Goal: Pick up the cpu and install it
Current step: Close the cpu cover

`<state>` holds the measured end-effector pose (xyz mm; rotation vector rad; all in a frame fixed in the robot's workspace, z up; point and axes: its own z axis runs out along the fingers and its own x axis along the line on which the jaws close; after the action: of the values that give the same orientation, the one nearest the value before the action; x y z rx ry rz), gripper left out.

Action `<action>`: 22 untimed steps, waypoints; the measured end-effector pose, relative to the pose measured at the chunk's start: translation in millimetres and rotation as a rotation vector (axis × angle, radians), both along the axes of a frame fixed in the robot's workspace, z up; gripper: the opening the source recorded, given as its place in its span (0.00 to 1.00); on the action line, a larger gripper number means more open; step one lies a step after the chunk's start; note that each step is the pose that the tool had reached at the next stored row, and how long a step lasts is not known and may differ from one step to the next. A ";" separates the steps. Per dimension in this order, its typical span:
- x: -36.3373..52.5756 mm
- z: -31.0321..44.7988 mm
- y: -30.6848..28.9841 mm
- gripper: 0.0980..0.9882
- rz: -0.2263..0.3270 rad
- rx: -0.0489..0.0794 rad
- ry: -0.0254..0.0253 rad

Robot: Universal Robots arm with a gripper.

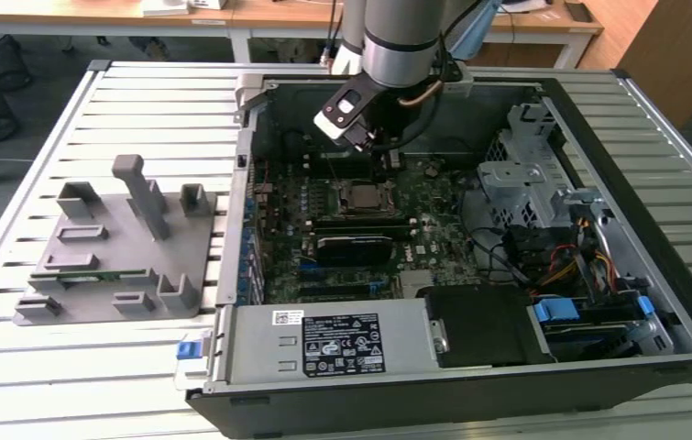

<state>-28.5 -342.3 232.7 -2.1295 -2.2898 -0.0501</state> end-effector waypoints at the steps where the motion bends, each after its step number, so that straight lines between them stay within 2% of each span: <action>1: -1.7 -0.3 -0.1 0.01 0.000 0.000 -0.0001; 12: -16.8 -2.0 -1.0 0.01 0.000 0.000 0.0001; 22: -28.1 -7.9 -1.3 0.01 0.000 0.000 0.0001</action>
<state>-56.6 -343.6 224.8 -2.1291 -2.2901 -0.0500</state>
